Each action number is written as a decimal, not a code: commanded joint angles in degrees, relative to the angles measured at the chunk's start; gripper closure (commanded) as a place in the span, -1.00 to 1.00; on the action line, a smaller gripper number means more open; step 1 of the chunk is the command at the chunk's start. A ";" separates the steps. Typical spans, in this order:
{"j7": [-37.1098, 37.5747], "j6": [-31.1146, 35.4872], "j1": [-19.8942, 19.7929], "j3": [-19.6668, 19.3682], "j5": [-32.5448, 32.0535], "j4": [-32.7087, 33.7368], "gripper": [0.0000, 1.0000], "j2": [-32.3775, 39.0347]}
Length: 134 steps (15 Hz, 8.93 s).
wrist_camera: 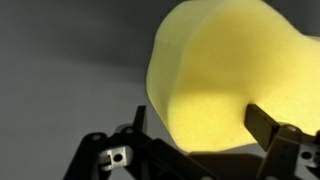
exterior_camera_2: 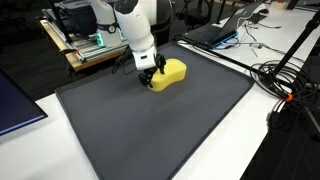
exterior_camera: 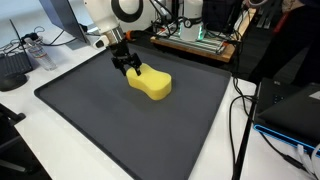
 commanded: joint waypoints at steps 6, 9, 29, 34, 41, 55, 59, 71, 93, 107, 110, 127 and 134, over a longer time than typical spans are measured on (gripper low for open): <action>-2.18 -3.03 -2.01 2.13 -0.95 2.47 0.08 1.83; -3.29 -4.37 -2.42 2.20 -0.61 2.72 0.43 1.41; -6.61 -7.79 -2.58 1.93 -0.10 2.98 0.91 0.01; -5.47 -8.06 -2.15 1.18 -0.99 2.57 -0.11 -0.85; -4.36 -7.76 -1.96 -0.07 -1.56 1.29 -0.98 -2.94; 9.71 -5.68 2.73 -3.98 -8.59 -8.67 -1.00 -20.95; 21.85 -6.30 5.96 -4.14 -14.89 -8.33 -1.00 -23.74; 40.64 -18.36 11.54 -3.25 -24.06 -0.70 -1.00 -23.10; 82.22 -35.98 18.30 -4.87 -30.53 24.36 -1.00 -3.73; 102.37 -35.11 21.13 -8.49 -33.69 26.97 -1.00 6.69; 101.20 -36.28 20.10 -8.06 -32.80 27.70 -1.00 6.92; 68.13 -46.12 10.43 -8.78 -24.21 35.08 -1.00 8.26; 52.56 -42.35 5.51 -7.54 -22.53 37.80 -1.00 12.71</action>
